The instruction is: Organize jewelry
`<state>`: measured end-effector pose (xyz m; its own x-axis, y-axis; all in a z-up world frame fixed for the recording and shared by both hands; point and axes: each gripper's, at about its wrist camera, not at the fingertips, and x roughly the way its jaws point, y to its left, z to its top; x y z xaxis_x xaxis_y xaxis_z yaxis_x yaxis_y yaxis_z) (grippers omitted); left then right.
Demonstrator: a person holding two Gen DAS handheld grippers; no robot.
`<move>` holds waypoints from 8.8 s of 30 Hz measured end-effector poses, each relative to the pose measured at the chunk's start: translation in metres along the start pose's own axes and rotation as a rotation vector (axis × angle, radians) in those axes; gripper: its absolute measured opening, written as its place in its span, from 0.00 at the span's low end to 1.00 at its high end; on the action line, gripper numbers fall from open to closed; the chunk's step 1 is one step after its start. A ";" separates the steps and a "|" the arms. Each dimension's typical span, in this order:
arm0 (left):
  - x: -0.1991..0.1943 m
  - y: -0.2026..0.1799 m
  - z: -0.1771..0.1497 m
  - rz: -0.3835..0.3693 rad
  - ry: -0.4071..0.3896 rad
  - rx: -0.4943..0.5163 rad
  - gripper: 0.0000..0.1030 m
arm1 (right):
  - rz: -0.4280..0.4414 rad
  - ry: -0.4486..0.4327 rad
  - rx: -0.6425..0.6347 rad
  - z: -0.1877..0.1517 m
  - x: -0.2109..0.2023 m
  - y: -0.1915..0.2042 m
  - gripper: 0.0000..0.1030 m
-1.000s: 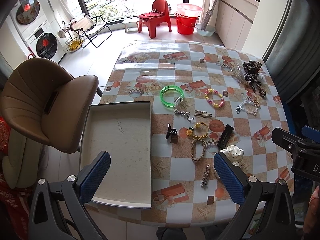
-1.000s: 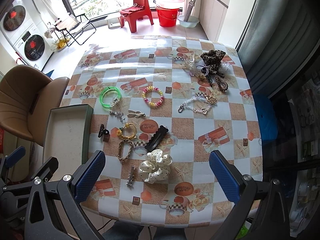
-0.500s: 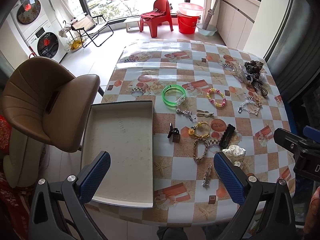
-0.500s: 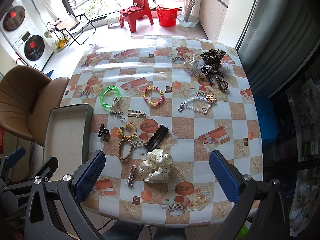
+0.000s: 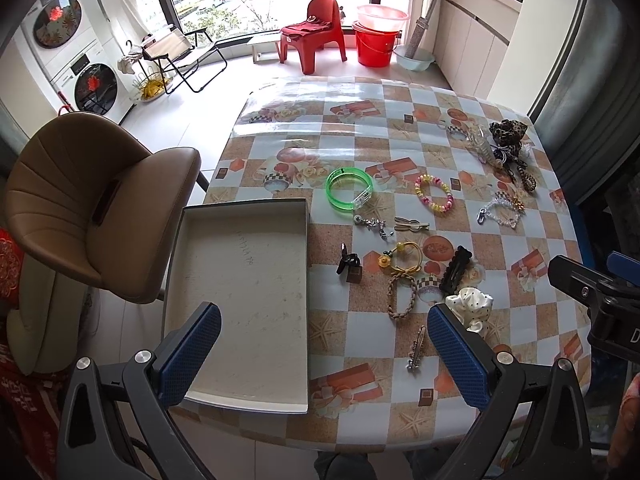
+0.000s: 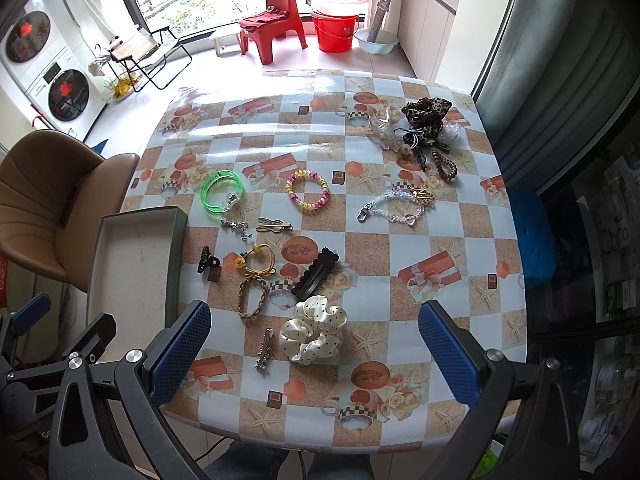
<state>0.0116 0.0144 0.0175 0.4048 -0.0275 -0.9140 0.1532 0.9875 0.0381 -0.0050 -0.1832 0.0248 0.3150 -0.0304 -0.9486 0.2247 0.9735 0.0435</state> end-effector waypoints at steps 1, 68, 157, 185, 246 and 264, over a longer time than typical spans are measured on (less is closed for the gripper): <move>0.000 0.000 0.000 0.000 0.000 0.000 1.00 | 0.000 0.000 0.000 0.000 0.000 0.000 1.00; 0.294 -0.011 0.146 -0.029 0.227 0.115 0.71 | -0.062 0.201 -0.055 0.121 0.278 -0.013 0.74; 0.206 0.195 -0.051 0.131 0.225 -0.417 0.09 | 0.345 0.281 -0.380 0.060 0.248 0.306 0.38; 0.162 0.162 -0.037 0.192 0.161 -0.294 1.00 | 0.332 0.170 -0.186 0.038 0.137 0.173 0.66; 0.227 -0.062 -0.011 -0.126 0.320 0.163 1.00 | 0.132 0.386 0.266 -0.072 0.196 -0.057 0.92; 0.225 -0.108 -0.014 -0.145 0.274 0.252 0.55 | 0.039 0.343 0.155 -0.059 0.210 -0.025 0.48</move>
<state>0.0731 -0.0963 -0.1977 0.1125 -0.0879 -0.9898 0.4211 0.9064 -0.0326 0.0016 -0.2001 -0.1941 0.0051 0.1095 -0.9940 0.3638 0.9257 0.1038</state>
